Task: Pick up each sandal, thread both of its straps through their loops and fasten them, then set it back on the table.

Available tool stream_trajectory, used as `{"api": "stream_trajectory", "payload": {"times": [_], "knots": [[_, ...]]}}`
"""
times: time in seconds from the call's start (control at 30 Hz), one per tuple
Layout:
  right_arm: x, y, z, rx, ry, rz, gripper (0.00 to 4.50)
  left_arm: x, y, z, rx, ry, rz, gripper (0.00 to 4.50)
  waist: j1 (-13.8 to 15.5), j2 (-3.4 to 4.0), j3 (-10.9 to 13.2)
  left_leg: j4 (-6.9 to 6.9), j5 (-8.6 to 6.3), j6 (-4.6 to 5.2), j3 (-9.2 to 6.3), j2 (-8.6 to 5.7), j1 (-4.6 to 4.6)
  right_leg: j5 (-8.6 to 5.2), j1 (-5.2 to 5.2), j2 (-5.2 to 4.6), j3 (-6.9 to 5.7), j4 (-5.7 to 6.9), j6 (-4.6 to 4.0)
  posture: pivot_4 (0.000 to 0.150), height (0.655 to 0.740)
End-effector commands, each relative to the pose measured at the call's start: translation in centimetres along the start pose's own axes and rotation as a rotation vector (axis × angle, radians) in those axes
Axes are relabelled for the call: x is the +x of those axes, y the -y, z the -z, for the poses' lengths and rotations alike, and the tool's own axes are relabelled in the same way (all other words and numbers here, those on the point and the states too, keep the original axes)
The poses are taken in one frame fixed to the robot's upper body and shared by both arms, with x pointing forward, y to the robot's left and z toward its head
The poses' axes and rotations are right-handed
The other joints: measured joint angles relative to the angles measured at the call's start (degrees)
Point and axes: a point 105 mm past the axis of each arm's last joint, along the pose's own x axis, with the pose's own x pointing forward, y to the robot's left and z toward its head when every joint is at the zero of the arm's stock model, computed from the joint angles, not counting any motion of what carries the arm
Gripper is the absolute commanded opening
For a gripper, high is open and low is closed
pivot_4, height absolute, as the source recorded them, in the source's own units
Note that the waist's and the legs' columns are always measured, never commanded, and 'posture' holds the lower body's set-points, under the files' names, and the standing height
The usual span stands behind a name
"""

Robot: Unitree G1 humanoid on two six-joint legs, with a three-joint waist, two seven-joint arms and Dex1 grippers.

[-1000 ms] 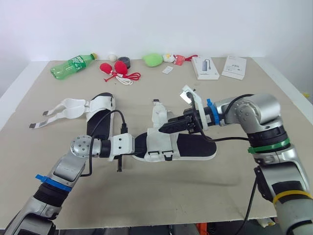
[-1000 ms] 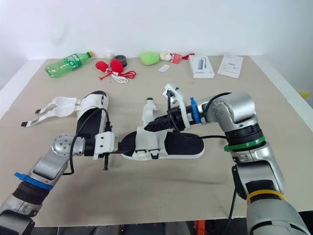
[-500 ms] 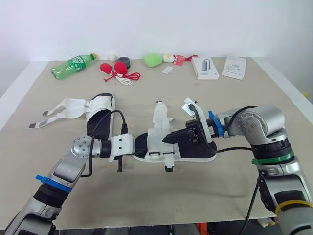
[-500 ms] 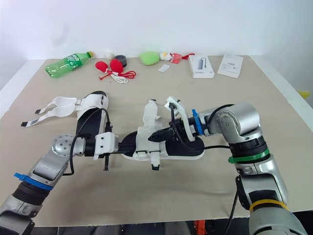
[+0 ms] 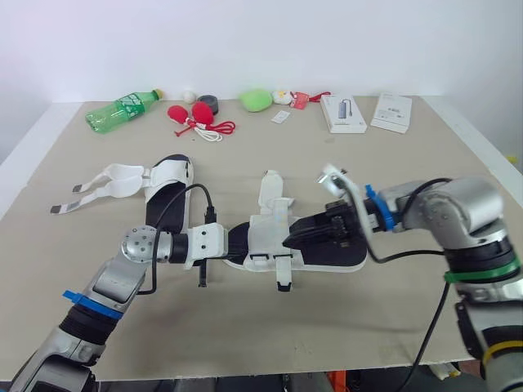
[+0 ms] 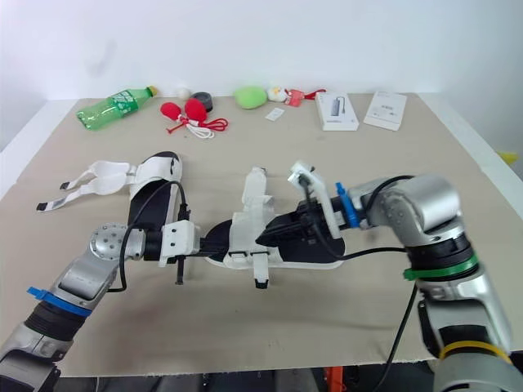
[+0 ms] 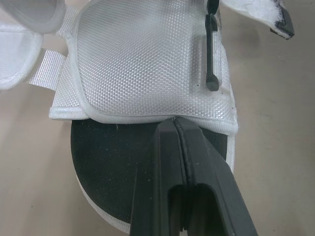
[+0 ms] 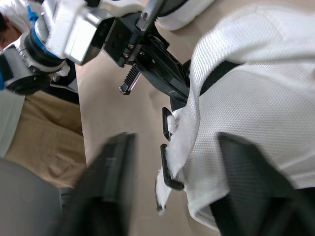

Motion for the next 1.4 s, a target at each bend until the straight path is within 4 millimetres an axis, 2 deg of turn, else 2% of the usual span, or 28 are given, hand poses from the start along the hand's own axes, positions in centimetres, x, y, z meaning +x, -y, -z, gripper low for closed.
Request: {"api": "stream_trajectory", "payload": {"times": [0.03, 0.13, 0.23, 0.4, 0.77, 1.03, 1.1, 1.13, 1.3, 1.4], "knots": [[-1.8, -2.6, -0.3, 0.004, 0.022, -0.151, 3.03, 0.3, 0.3, 0.3, -0.004, -0.014, 0.020, 0.00, 0.15, 0.00, 0.00, 0.00, 0.00, 0.00, 0.00, 0.00, 0.00, -0.01, 0.00, 0.00, 0.00, 0.00, 0.00, 0.150, 0.7400], [-1.7, -4.2, 2.7, 0.039, -0.072, -0.233, 3.03, 0.2, 0.2, 0.3, -0.003, -0.014, 0.018, 0.00, 0.63, -0.02, -0.01, -0.02, 0.00, 0.00, 0.00, 0.00, 0.00, -0.03, 0.00, 0.00, -0.01, 0.00, -0.02, 0.150, 0.7400], [-0.8, -4.9, 4.6, 0.065, -0.105, -0.261, 3.03, 0.3, 0.2, 0.3, -0.003, -0.014, 0.021, 0.00, 0.58, 0.00, -0.02, 0.01, -0.02, -0.02, 0.06, 0.01, 0.01, -0.06, 0.01, -0.01, 0.01, 0.00, 0.01, 0.150, 0.7400], [0.9, -1.3, 7.0, 0.070, -0.113, -0.077, 3.03, 0.3, 0.1, 0.3, -0.003, -0.016, 0.027, 0.00, 0.59, -0.06, -0.05, 0.22, -0.02, -0.03, 0.06, 0.03, 0.01, 0.00, 0.06, -0.01, -0.02, 0.00, 0.02, 0.150, 0.7400], [3.4, 0.7, 4.2, -0.002, 0.015, -0.026, 3.03, -0.3, -1.9, 1.1, 0.032, -0.060, -0.068, 0.00, 0.53, -0.04, -0.03, 0.28, -0.02, -0.03, 0.10, 0.03, -0.02, 0.09, 0.04, -0.02, 0.01, 0.00, 0.06, 0.150, 0.7400], [4.1, 1.4, 3.8, -0.010, 0.025, 0.005, 3.03, -0.1, -2.3, 1.0, 0.042, -0.053, -0.093, 0.00, 0.54, -0.03, -0.03, 0.29, -0.01, -0.02, 0.10, 0.03, -0.02, 0.13, 0.03, -0.02, 0.01, 0.01, 0.03, 0.150, 0.7400], [4.3, 1.8, 3.9, 0.002, 0.035, 0.022, 2.47, 0.0, -2.1, 0.9, 0.041, -0.051, -0.088, 0.00, 0.52, -0.03, -0.03, 0.29, -0.01, -0.02, 0.09, 0.03, -0.02, 0.13, 0.03, -0.02, 0.01, 0.01, 0.03, 0.150, 0.7400], [4.3, 1.9, 4.1, 0.011, 0.037, 0.028, 2.37, 0.1, -2.0, 0.9, 0.041, -0.050, -0.085, 0.00, 0.52, -0.03, -0.03, 0.29, -0.01, -0.02, 0.10, 0.03, -0.02, 0.13, 0.03, -0.02, 0.01, 0.01, 0.04, 0.150, 0.7400], [4.3, 2.1, 5.5, 0.056, 0.050, 0.062, 0.03, 0.3, -1.5, 0.9, 0.034, -0.044, -0.077, 0.00, 0.54, -0.04, -0.04, 0.29, -0.01, -0.02, 0.09, 0.03, -0.02, 0.13, 0.06, -0.02, 0.01, 0.00, 0.05, 0.150, 0.7400], [4.5, 1.3, 7.1, 0.095, 0.041, 0.054, 0.03, 0.3, -1.3, 0.9, 0.032, -0.044, -0.074, 0.00, 0.63, -0.04, -0.04, 0.28, -0.01, -0.02, 0.08, 0.02, -0.02, 0.13, 0.08, -0.02, 0.01, 0.00, 0.05, 0.150, 0.7400]]}}
